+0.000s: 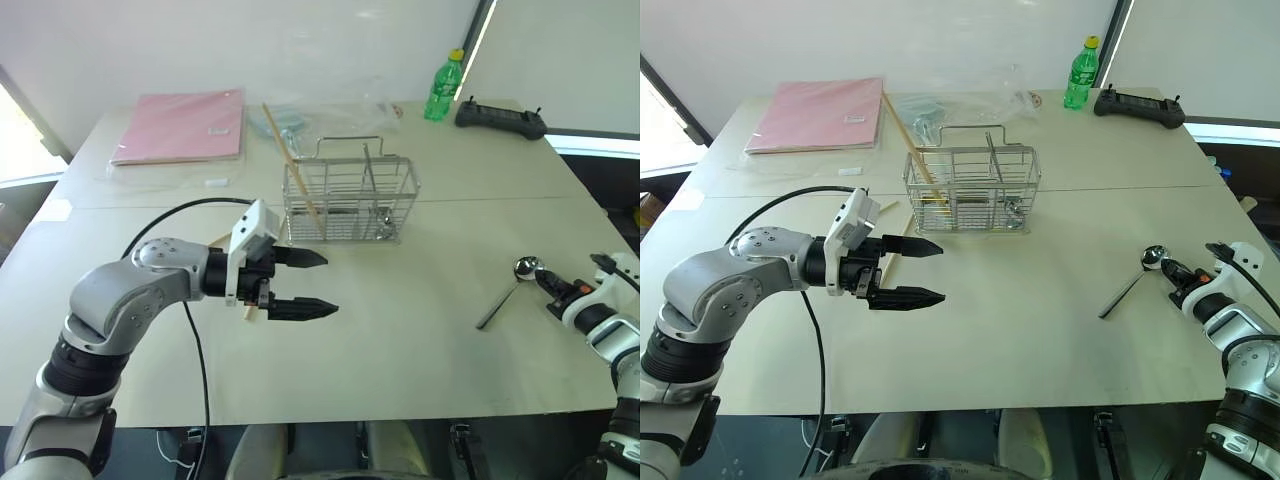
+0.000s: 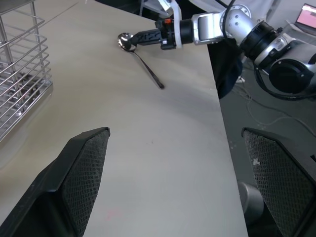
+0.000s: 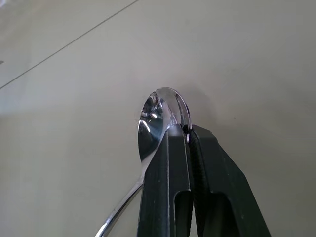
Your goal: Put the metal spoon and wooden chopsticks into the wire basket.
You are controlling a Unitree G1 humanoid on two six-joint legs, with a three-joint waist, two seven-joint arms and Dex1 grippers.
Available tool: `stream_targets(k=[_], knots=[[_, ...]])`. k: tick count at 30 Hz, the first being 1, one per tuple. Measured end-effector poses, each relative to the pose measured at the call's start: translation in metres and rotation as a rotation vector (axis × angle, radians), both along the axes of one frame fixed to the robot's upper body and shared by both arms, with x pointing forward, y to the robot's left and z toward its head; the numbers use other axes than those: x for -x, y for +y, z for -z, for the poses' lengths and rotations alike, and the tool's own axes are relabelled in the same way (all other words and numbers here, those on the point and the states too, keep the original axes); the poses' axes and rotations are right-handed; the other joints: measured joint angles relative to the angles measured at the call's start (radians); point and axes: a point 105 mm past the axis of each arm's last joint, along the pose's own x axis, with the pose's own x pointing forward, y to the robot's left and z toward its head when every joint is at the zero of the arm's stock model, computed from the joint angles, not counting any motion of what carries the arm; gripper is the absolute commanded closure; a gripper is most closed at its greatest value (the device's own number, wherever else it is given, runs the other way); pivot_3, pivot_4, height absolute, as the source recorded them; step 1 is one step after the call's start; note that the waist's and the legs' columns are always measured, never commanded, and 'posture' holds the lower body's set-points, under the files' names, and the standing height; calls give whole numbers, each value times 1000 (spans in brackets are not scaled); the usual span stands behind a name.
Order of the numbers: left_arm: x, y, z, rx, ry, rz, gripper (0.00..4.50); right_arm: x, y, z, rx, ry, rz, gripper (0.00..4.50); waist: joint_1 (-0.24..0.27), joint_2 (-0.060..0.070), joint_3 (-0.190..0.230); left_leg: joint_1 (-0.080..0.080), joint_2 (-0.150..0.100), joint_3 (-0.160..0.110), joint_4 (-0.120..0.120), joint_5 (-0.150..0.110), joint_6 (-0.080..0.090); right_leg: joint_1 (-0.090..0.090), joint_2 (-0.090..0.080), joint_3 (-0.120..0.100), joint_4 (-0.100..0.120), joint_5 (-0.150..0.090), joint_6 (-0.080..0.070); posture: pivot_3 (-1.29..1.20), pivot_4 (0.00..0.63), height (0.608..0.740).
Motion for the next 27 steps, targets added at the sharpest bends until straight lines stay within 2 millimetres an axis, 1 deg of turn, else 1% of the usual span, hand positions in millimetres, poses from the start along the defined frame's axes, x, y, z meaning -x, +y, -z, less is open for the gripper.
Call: stream_targets(k=[6,8,10,11,13,14,16,18,20,22,24,27], knots=[[-3,1,1,0,4,-10,0,1,-2,-1,9,3,3,4479,1,0,0,0,0,0,0,0,0,0,0,0,0,0,0,0,150,728],[-3,0,2,2,2,-11,0,1,-6,-10,50,-2,1,4479,1,2,1,0,0,0,0,0,0,0,-1,0,0,0,0,0,150,728],[-4,0,1,4,-2,-13,0,-3,-12,-30,128,-34,0,4479,0,3,2,-1,-1,1,0,0,0,0,-1,0,0,0,0,0,150,728],[-4,0,1,8,-5,-14,0,-8,-14,-49,186,-74,-2,4479,-1,4,2,-1,-1,1,0,0,0,-1,-1,0,0,0,0,0,150,728],[-5,-1,0,20,-4,-13,0,-19,-10,-87,293,-165,-24,4479,-11,4,3,0,0,1,0,0,0,-1,-1,0,0,-2,3,0,150,728],[-6,-1,0,25,-2,-16,0,-28,-2,-115,358,-241,-48,4479,-18,5,3,0,0,1,0,0,0,-1,0,0,0,-2,4,0,150,728],[-7,-2,-3,29,-13,-14,0,-35,13,-153,455,-354,-78,4479,-21,4,3,1,1,1,-3,0,0,-1,1,0,0,-2,4,0,150,728],[-9,-2,-4,28,-21,-18,0,-43,31,-183,535,-453,-97,4479,-20,4,3,1,2,0,-4,0,0,-2,1,0,0,-2,3,0,150,728],[-9,-2,-4,28,-21,-22,0,-50,53,-203,606,-538,-127,4479,-19,4,3,0,2,0,-5,0,0,-4,1,0,0,0,1,0,150,728],[-10,-2,-4,27,-23,-25,0,-55,83,-219,662,-637,-172,4479,-19,4,3,-1,1,0,-7,0,0,-4,1,0,-1,0,1,0,150,728],[-10,-1,-4,26,-27,-27,0,-60,115,-225,688,-717,-224,4479,-18,3,3,-1,1,0,-8,0,0,-5,1,0,-1,0,1,0,150,728],[-12,1,-6,22,-45,-40,0,-68,149,-233,668,-801,-270,4479,-15,3,4,-1,1,0,-10,1,-1,-6,0,0,-1,0,1,0,150,728]])
